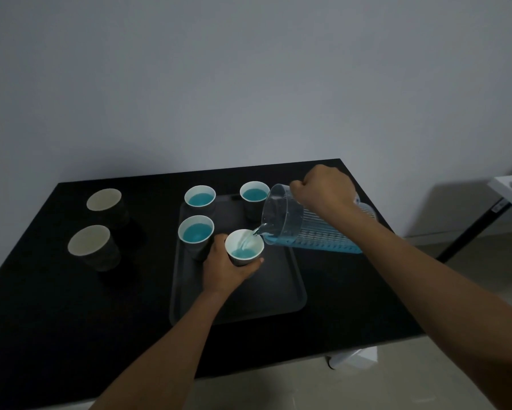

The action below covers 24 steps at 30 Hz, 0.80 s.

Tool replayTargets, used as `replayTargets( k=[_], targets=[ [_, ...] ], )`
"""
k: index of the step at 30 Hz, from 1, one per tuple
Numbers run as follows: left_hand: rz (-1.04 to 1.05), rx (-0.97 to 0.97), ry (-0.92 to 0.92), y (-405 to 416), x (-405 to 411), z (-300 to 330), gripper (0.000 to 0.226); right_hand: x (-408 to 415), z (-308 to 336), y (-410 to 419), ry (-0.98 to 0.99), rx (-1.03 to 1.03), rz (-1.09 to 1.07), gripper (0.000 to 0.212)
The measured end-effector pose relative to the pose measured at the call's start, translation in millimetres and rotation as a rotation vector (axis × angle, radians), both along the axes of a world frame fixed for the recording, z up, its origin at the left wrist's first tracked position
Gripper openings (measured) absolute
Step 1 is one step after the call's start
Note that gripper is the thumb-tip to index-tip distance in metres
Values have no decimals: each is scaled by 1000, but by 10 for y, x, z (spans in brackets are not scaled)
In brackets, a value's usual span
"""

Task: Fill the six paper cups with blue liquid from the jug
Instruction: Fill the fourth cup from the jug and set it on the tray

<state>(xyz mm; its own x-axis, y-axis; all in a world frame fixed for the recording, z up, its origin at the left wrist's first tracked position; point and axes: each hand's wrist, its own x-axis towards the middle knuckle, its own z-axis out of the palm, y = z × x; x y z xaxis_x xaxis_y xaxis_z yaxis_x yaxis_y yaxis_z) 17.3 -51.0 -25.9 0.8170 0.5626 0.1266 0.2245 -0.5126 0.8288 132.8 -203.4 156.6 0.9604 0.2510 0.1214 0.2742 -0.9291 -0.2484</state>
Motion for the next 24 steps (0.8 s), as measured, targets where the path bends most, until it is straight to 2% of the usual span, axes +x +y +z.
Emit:
replayTargets(
  k=[24],
  targets=[
    [24, -6, 2, -36, 77, 3, 72, 32, 30, -12, -34, -11, 14, 41]
  ],
)
